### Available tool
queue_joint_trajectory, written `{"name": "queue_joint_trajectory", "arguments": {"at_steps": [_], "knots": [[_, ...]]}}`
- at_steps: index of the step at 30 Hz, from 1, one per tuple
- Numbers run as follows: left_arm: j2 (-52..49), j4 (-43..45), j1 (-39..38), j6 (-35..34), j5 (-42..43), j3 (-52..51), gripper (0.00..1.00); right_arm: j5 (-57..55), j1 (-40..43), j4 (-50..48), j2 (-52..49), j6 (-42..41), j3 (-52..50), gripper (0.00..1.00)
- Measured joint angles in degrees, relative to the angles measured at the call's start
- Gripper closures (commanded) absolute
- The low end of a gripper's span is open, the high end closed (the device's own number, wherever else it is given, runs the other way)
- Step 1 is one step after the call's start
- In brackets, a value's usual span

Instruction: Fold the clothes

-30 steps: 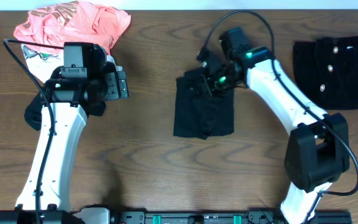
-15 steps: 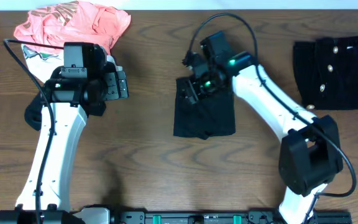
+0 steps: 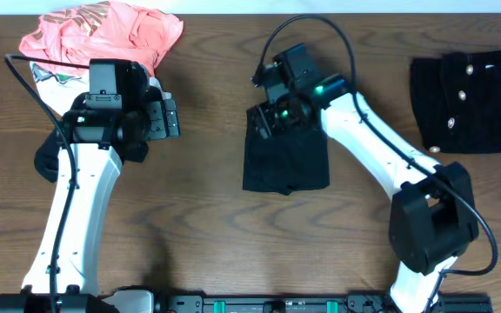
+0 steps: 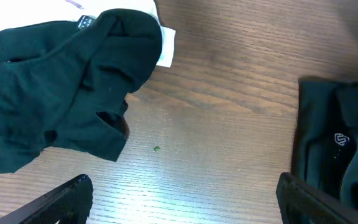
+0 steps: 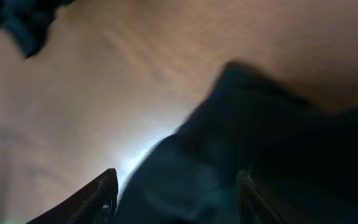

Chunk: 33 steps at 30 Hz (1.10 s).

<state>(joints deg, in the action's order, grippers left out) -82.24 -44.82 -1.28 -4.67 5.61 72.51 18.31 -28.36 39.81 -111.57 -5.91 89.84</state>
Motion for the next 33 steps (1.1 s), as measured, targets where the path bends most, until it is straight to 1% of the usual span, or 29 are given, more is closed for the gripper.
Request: {"name": "queue_joint_trajectory", "arguments": {"at_steps": [4,10,16,21,27,29,33], "knots": [[-0.3,0.0,0.0,0.0,0.0,0.0,0.06,-6.2,0.4,-1.8,0.0,0.0,0.0,0.41],[-2.1,0.0,0.0,0.0,0.2,0.0,0.06,-10.3,0.4,-3.8,-1.1,0.0,0.2,0.42],[-3.3,0.0,0.0,0.0,0.2,0.0,0.06,-11.4,0.4,-4.6,-7.1,0.0,0.3,0.42],[-3.3,0.2,0.0,0.0,0.2,0.0,0.06,-10.8,0.4,-5.4,-12.3,0.0,0.4,0.40],[-3.4,0.3,0.0,0.0,0.2,0.0,0.06,-9.9,0.4,-5.9,-12.9,0.0,0.8,0.34],[-3.4,0.3,0.0,0.0,0.2,0.0,0.06,-9.5,0.4,-5.0,-12.9,-0.1,1.5,0.31],[-3.4,0.5,0.0,0.0,0.2,0.0,0.06,-8.4,0.4,-0.7,-12.1,0.0,4.0,0.31]]}}
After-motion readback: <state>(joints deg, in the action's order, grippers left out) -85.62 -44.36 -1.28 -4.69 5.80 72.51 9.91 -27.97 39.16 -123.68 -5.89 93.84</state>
